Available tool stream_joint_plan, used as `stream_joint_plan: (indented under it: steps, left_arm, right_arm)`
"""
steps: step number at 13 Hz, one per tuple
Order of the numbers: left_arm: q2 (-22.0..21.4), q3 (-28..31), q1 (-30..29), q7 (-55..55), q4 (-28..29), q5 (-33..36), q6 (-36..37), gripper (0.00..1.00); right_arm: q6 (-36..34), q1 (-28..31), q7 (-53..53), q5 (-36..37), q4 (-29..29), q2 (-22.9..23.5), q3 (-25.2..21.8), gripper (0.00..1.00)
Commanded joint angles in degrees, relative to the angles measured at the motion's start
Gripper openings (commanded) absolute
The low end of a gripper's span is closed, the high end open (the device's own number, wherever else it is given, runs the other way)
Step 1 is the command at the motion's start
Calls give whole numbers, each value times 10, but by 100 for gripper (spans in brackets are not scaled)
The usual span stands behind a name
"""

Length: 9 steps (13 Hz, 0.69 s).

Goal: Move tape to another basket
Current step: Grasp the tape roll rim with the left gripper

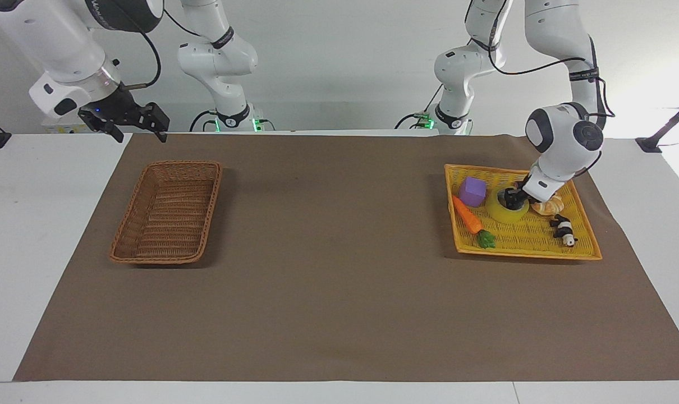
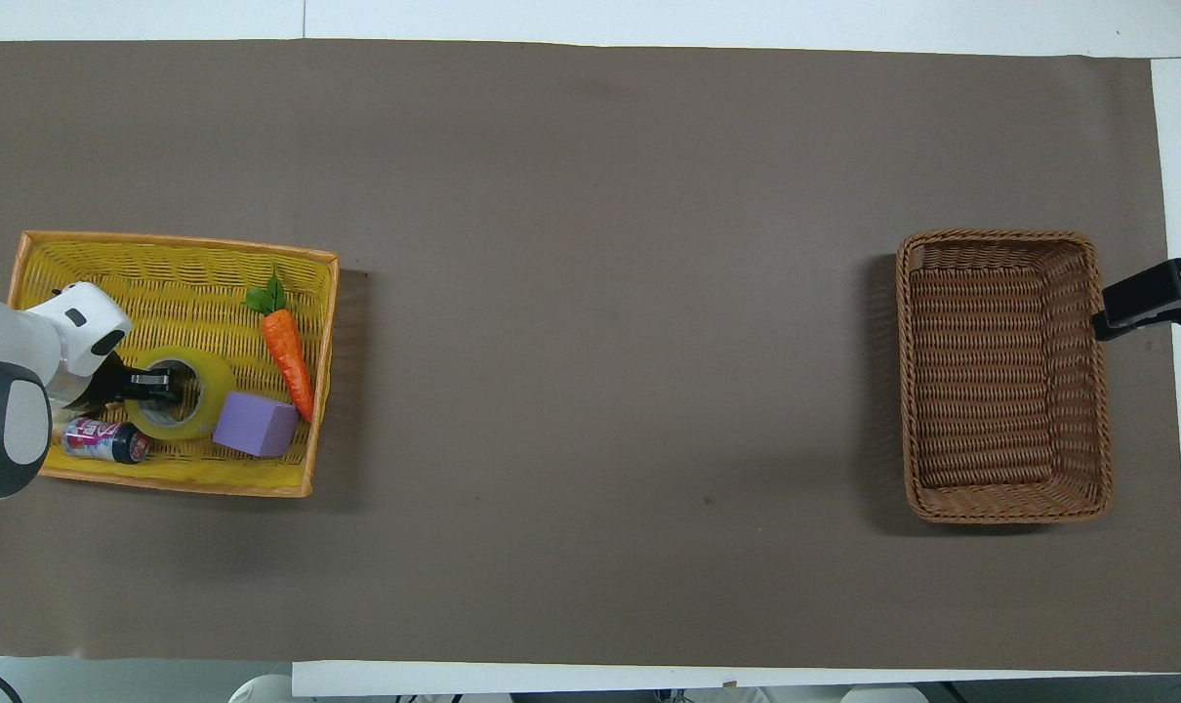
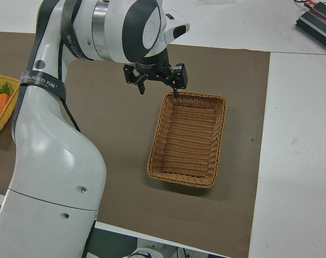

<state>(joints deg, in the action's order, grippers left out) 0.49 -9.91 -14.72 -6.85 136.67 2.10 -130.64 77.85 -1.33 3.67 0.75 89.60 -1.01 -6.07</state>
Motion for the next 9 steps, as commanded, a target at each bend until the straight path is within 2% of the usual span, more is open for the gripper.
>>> stream_joint_plan:
  steps: [1, 3, 5, 7, 9]
  left_arm:
    - [-1, 1, 0, 3, -18, -1, 16, 1]
    - [0, 1, -3, 3, -103, -3, 118, 0]
    - [0, 1, 0, 9, -184, -34, 207, 0]
    - [-19, -5, 7, 85, -237, -81, 266, 0]
    - [-37, -12, 62, 194, -264, -146, 306, 3]
  right_arm:
    - [-2, 4, 12, 3, 12, -11, 4, 99]
    - [-2, 4, 12, 3, 12, -11, 4, 99]
    - [-2, 4, 12, 3, 12, -11, 3, 99]
    - [-2, 4, 12, 3, 12, -11, 4, 99]
    - [-2, 4, 12, 3, 12, -11, 3, 99]
